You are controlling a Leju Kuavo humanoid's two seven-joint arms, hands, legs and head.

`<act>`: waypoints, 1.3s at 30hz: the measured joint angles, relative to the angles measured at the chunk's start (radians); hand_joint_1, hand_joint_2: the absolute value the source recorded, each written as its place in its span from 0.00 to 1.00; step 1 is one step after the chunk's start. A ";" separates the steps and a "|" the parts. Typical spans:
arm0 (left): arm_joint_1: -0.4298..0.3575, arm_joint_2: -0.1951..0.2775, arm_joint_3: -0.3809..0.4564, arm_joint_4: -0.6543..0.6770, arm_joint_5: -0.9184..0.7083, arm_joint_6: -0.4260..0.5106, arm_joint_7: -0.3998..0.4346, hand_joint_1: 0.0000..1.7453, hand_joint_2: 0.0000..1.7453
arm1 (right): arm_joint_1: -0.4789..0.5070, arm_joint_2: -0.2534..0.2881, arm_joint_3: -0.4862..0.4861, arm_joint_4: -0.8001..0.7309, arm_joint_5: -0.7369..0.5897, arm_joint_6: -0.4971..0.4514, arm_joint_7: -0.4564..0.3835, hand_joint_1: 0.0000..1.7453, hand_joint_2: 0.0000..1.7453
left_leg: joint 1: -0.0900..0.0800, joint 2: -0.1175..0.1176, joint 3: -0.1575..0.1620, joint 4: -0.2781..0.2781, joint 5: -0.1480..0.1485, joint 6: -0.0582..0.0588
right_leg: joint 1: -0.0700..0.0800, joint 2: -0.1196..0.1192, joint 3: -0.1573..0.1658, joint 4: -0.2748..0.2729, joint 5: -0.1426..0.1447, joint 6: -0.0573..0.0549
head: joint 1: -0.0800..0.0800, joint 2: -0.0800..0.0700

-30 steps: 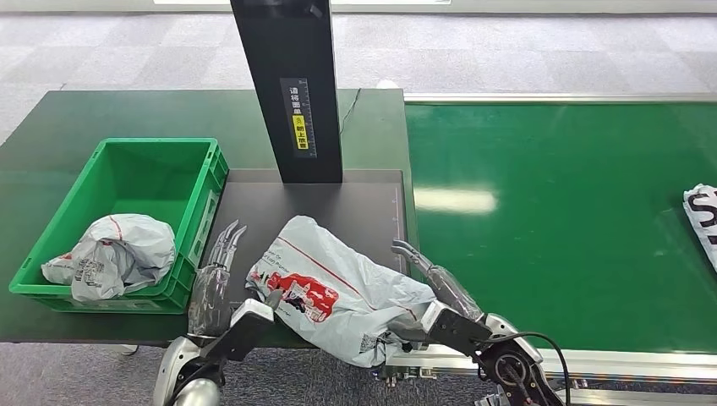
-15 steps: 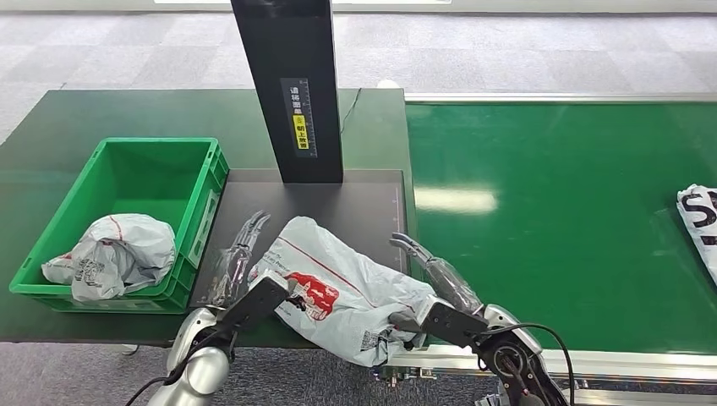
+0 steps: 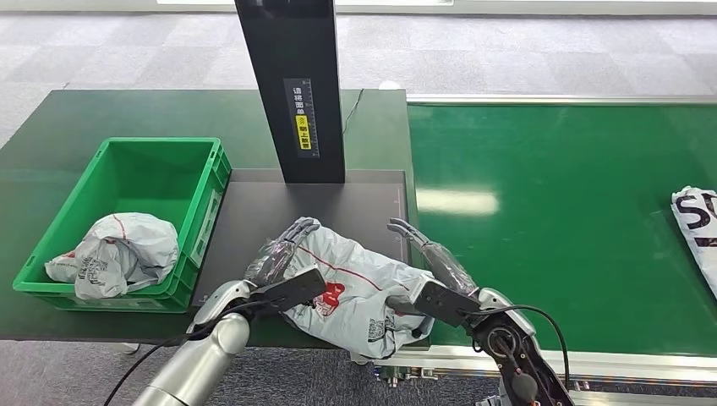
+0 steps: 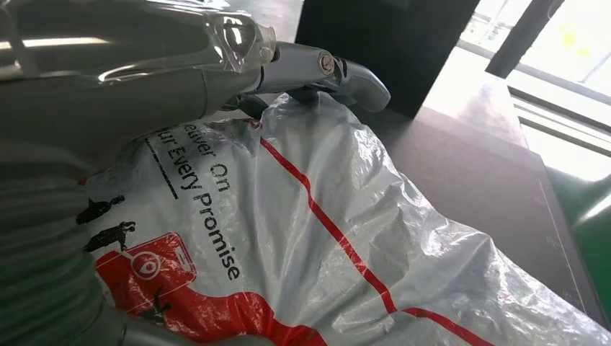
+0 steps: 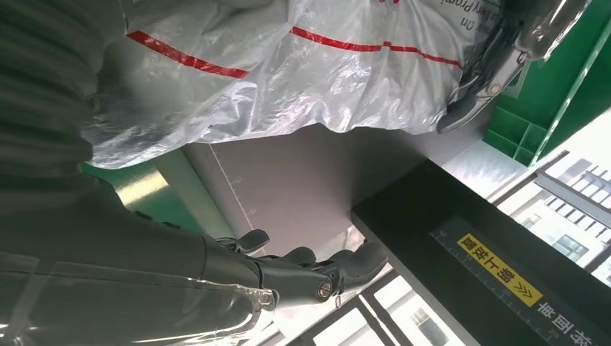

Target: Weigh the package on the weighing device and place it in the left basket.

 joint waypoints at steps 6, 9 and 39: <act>-0.049 0.000 -0.034 0.070 -0.013 -0.007 0.000 0.39 1.00 | 0.001 0.001 0.001 0.002 0.001 -0.002 0.009 0.00 1.00 | -0.001 -0.003 0.005 0.000 0.001 0.001 | -0.001 -0.004 0.007 0.000 0.000 0.001 | 0.000 0.000; -0.057 -0.001 -0.044 0.088 -0.018 -0.007 0.003 0.99 1.00 | 0.002 0.001 0.000 0.002 0.003 -0.004 0.012 0.00 1.00 | -0.001 -0.004 0.009 0.000 0.001 0.001 | -0.001 -0.004 0.010 0.000 0.000 0.001 | 0.000 0.000; 0.021 -0.005 -0.057 0.001 -0.083 0.425 -0.002 1.00 1.00 | 0.113 -0.002 -0.059 -0.093 0.029 0.005 0.037 0.00 1.00 | -0.001 0.000 0.005 0.000 0.001 0.001 | -0.001 0.000 0.004 0.000 0.000 0.001 | 0.000 0.000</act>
